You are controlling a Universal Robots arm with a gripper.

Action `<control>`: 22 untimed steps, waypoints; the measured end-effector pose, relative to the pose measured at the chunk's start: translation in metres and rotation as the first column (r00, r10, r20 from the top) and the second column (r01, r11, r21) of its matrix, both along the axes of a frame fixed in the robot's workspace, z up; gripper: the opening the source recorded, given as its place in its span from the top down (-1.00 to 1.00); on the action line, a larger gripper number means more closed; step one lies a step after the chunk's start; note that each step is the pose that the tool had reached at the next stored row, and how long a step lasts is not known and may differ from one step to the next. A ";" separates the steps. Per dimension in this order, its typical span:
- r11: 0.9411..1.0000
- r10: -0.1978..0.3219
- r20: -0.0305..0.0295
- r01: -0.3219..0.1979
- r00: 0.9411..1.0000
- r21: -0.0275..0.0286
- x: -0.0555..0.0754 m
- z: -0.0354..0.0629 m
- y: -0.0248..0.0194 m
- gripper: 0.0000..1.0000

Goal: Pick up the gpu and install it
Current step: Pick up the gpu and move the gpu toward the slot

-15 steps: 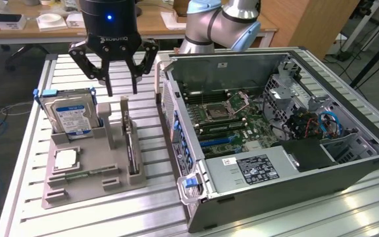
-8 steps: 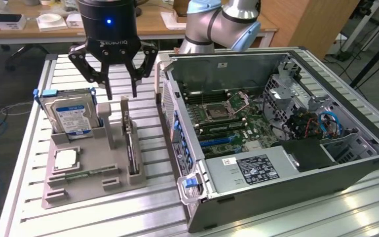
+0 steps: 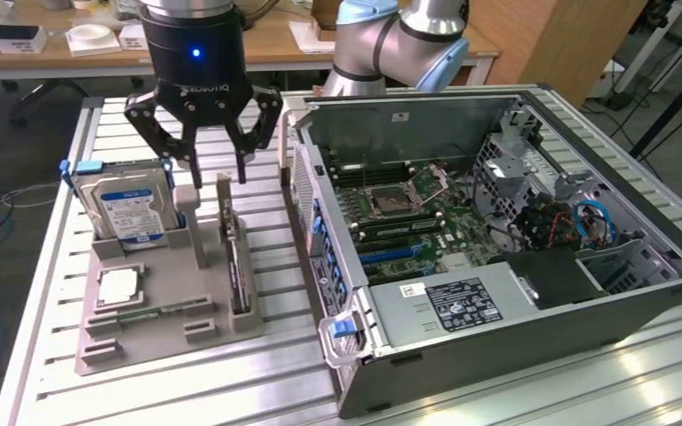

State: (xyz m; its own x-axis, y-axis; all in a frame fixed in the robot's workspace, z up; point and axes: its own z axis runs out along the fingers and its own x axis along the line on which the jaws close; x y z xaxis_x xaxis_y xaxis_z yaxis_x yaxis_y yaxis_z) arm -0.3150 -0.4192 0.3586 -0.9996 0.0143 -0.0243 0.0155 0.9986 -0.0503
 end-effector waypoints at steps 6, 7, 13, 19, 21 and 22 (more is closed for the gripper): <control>1.000 0.000 0.000 0.000 1.000 -0.003 -0.001 -0.0107 -0.0001 -0.02; 1.000 0.000 0.000 0.000 1.000 -0.004 -0.001 -0.0125 -0.0001 -0.02; 1.000 0.000 0.000 0.000 1.000 -0.005 -0.001 -0.0234 -0.0001 -0.02; 1.000 0.000 0.000 0.000 1.000 -0.005 -0.001 -0.0343 -0.0002 -0.02; 1.000 0.000 0.000 0.000 1.000 -0.006 -0.001 -0.0379 -0.0002 -0.02; 1.000 0.000 0.000 0.000 1.000 -0.005 -0.001 -0.0397 -0.0003 -0.02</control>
